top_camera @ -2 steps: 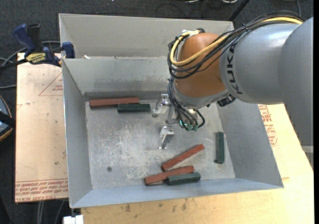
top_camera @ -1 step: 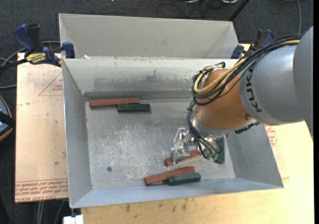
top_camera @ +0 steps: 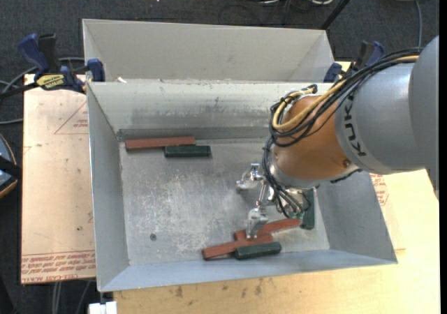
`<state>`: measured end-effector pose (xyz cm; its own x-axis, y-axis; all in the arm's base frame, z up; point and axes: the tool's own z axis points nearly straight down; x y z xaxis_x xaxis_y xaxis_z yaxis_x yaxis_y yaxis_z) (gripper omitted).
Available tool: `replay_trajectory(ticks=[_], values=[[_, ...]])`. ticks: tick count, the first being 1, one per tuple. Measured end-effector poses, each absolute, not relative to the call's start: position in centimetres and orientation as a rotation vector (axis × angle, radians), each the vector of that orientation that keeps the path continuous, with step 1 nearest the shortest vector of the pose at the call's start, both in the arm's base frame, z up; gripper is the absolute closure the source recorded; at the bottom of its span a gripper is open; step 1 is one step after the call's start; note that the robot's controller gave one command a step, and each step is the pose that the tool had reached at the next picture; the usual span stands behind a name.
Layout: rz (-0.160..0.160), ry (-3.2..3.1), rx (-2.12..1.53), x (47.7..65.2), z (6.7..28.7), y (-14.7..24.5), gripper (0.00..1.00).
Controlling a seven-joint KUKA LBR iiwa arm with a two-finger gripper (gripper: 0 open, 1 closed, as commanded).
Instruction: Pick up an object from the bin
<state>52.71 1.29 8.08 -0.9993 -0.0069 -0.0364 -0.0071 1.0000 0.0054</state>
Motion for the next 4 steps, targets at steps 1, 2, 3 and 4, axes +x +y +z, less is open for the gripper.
replay_trajectory(ticks=[1, 2, 3, 4], values=[[0.009, 3.106, -0.01, 52.7, 8.1, 1.3, 0.0], [0.021, 3.146, 0.196, 51.5, 8.1, -4.0, 1.0], [0.02, 3.144, 0.197, 51.5, 8.1, -4.0, 1.0], [0.005, 3.129, 0.283, 53.1, 12.0, -8.5, 1.0]])
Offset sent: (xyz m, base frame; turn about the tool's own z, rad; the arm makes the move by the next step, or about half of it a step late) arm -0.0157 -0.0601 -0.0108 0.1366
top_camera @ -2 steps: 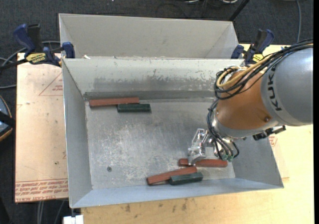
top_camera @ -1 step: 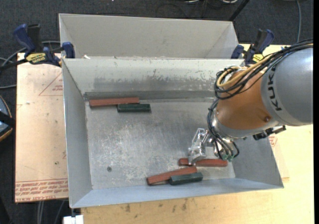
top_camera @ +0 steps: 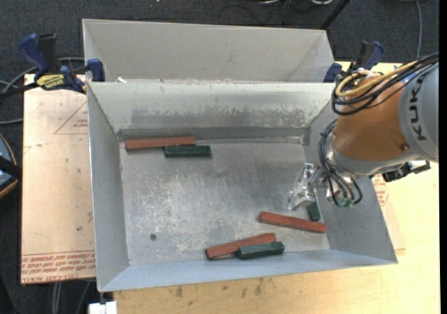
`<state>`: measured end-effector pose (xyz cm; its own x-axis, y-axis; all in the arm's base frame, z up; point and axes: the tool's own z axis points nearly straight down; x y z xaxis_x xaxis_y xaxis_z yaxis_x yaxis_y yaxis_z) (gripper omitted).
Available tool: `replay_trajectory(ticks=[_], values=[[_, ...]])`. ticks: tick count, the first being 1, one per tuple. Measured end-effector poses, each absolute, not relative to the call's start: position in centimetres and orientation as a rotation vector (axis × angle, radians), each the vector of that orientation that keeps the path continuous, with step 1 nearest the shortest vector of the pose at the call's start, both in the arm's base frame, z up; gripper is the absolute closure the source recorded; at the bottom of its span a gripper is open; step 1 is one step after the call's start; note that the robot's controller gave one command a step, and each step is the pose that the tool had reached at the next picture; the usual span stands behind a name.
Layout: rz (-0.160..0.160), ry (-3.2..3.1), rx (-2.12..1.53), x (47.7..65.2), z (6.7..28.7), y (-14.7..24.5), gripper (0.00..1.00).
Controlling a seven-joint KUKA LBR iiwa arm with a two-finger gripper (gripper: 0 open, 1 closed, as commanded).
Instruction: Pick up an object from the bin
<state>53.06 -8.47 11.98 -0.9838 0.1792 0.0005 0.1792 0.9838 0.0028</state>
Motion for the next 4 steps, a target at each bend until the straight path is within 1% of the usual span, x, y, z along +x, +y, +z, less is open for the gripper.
replay_trajectory(ticks=[1, 2, 3, 4], values=[[-0.001, -3.138, -0.205, 55.0, 17.2, -6.3, 0.0], [-0.001, -3.138, -0.206, 55.0, 17.2, -6.3, 0.0], [0.001, -3.135, -0.123, 55.3, 18.8, -5.4, 0.0], [-0.006, -3.16, -0.195, 50.6, 8.2, -6.3, 1.0]])
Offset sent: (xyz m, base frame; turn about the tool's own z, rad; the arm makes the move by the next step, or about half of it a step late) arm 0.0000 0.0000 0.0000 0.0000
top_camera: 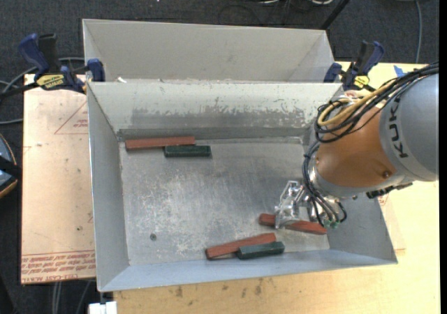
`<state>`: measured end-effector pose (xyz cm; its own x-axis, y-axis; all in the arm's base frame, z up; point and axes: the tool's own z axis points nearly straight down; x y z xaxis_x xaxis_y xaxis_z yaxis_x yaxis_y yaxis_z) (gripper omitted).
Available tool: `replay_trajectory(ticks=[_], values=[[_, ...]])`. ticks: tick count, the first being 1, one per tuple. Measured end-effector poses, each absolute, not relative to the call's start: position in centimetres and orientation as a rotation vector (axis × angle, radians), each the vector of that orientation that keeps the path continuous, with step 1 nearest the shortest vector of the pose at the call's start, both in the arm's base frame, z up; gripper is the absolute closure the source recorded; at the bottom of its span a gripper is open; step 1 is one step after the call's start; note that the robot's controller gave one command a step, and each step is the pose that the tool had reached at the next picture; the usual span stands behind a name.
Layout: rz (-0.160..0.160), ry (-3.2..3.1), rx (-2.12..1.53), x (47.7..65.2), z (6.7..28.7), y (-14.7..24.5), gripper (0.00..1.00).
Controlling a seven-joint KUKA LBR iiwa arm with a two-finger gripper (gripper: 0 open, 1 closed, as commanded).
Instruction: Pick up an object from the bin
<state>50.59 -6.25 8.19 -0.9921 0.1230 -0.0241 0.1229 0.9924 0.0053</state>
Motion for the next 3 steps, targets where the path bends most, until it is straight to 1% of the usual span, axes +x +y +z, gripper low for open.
replay_trajectory(ticks=[1, 2, 3], values=[[0.006, 3.111, 0.192, 50.6, 8.2, -6.3, 1.0], [0.002, 3.14, 0.109, 50.3, 12.1, -6.9, 1.0], [0.002, 3.138, -0.172, 51.8, 18.8, -7.9, 1.0]])
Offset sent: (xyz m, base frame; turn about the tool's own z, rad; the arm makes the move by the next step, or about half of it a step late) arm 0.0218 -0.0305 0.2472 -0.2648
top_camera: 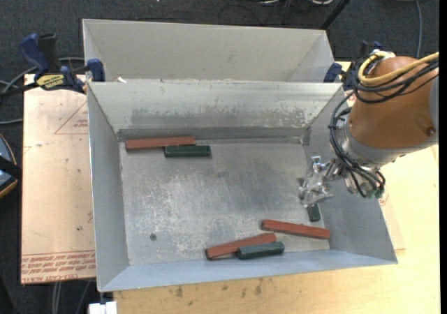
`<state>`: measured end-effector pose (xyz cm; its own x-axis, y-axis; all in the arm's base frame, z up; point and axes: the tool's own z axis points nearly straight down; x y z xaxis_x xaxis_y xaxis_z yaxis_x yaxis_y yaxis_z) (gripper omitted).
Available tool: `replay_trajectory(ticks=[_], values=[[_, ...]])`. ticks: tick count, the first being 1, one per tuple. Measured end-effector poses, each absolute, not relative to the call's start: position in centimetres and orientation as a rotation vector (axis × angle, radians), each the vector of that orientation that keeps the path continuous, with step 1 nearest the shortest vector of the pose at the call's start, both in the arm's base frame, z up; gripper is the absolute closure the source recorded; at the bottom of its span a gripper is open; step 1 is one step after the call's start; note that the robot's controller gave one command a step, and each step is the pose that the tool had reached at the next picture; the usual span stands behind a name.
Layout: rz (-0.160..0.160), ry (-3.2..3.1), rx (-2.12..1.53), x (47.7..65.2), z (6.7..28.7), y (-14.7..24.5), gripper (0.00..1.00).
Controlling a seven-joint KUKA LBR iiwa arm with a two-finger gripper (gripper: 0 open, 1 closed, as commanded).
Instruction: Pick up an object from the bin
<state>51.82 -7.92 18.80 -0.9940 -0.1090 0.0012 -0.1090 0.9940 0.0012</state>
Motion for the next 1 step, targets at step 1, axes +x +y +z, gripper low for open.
replay_trajectory(ticks=[1], values=[[-0.004, -3.131, -0.136, 49.29, 11.1, -8.62, 0.0]])
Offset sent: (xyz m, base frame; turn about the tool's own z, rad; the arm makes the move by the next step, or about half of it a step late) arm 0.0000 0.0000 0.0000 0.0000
